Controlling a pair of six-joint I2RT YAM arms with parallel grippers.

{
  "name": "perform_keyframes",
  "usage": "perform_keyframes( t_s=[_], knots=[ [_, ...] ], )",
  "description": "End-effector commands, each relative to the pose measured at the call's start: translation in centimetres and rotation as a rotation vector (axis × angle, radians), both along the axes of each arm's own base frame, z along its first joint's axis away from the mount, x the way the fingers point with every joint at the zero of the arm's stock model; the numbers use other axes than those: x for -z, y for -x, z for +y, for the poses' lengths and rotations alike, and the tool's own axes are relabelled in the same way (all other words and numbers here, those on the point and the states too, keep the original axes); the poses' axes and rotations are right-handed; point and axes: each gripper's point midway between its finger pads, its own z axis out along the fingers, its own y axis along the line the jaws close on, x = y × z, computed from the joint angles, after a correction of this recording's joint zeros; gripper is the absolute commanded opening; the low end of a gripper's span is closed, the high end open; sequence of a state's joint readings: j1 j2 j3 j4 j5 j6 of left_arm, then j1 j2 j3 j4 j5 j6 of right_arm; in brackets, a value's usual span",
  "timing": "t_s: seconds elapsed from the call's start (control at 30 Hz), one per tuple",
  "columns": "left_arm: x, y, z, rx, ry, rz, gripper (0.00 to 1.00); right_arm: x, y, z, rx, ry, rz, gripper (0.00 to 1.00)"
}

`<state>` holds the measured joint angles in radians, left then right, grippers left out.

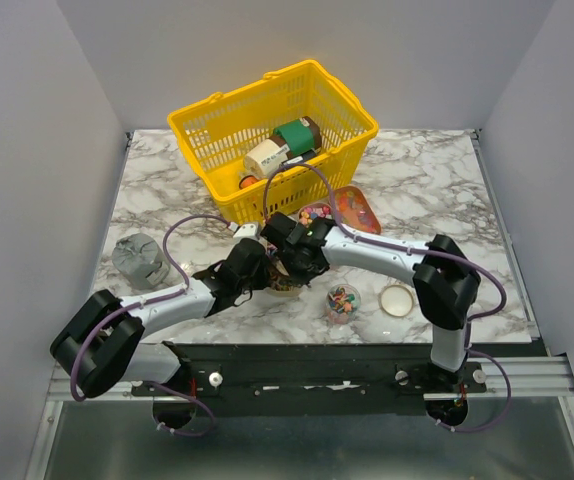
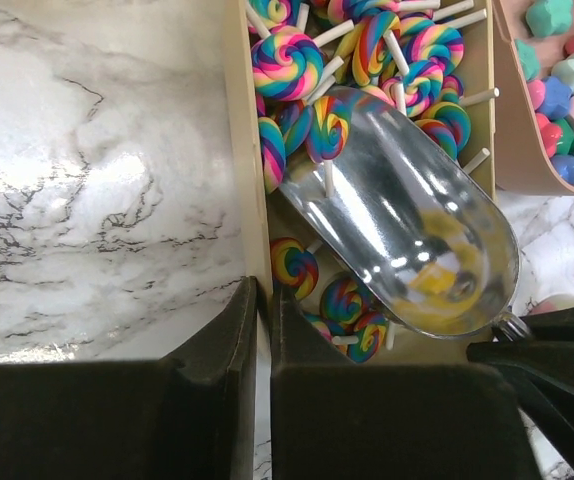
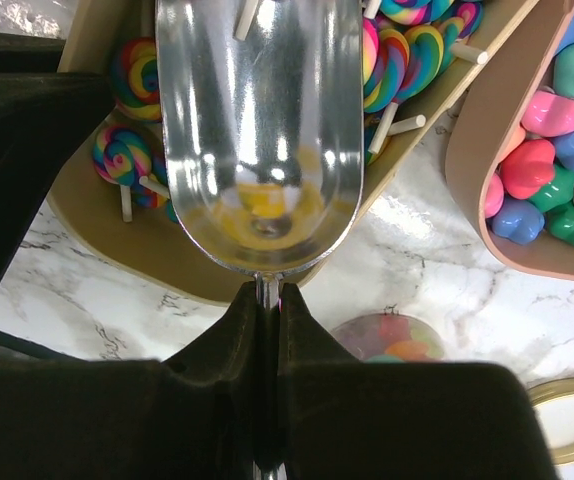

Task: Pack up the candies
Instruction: Scoop the fake candies from the storage box.

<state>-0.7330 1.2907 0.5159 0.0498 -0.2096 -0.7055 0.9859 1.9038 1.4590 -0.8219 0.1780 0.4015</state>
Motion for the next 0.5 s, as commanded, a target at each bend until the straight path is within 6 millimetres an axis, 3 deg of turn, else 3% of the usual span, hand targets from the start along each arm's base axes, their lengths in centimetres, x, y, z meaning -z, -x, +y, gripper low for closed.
perform_keyframes(
  t_s=[0.0, 0.2, 0.33, 0.47],
  knots=[
    [-1.1, 0.4, -0.8, 0.036, 0.016, -0.003, 0.16, 0.4, 1.5, -3.7, -0.041, 0.110, 0.098, 0.01],
    [-1.4, 0.3, -0.4, 0.021, 0.007, -0.013, 0.23, -1.5, 3.9, -3.7, -0.082, 0.078, 0.226, 0.01],
    [-1.4, 0.4, -0.2, 0.015, 0.011, -0.015, 0.27, -2.5, 3.7, -3.8, -0.068, 0.060, 0.227, 0.01],
    [-1.0, 0.7, -0.2, 0.018, 0.021, -0.006, 0.25, -1.2, 2.7, -2.8, -0.047, 0.056, 0.227, 0.01]
  ],
)
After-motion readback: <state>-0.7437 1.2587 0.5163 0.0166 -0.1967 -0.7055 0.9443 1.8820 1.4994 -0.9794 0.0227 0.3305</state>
